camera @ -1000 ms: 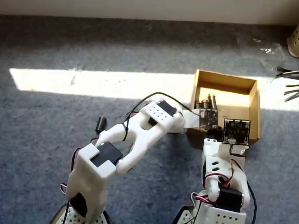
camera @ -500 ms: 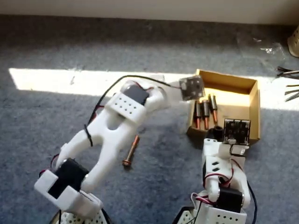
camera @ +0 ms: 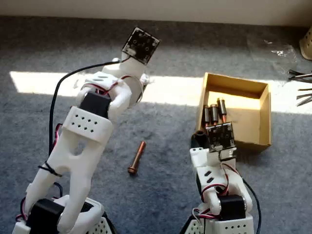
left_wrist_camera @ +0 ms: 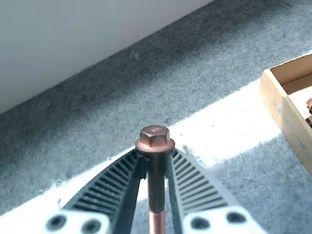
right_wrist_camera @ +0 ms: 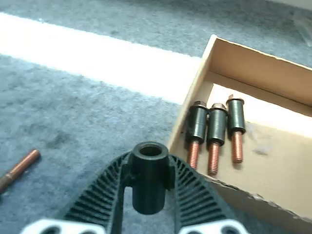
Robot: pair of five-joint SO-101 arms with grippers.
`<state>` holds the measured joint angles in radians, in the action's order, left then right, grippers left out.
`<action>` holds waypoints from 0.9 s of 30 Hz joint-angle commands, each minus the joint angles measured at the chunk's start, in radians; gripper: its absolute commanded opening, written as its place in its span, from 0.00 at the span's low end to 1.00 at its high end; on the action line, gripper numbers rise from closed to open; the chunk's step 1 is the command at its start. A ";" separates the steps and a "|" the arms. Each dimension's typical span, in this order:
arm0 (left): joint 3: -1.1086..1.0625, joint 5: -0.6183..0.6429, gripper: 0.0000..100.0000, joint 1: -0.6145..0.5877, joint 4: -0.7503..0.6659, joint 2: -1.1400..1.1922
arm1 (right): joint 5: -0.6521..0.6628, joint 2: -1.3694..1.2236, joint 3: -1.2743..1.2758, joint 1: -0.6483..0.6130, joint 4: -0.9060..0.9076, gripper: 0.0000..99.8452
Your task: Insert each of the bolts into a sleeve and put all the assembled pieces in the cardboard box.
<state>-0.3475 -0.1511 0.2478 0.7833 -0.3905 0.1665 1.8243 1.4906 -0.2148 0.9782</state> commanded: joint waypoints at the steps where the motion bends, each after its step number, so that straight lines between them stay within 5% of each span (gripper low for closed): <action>1: -0.053 0.017 0.01 -0.036 -0.017 -0.171 | -0.003 0.001 -0.005 -0.116 -0.073 0.00; 10: -0.220 0.015 0.01 -0.131 -0.017 -0.581 | 0.000 0.001 -0.005 -0.354 -0.226 0.00; 17: -0.410 0.028 0.01 -0.133 -0.020 -0.885 | 0.133 0.001 -0.005 -0.496 -0.387 0.00; 22: -0.473 0.262 0.01 -0.137 -0.021 -1.043 | 0.130 -0.001 -0.005 -0.539 -0.464 0.00; 27: -0.501 0.301 0.01 -0.133 -0.086 -1.092 | 0.078 0.007 0.033 -0.541 -0.476 0.00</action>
<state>-0.8355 0.1189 0.1204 0.7679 -1.4461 0.2846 1.8243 1.5029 -0.7442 0.5439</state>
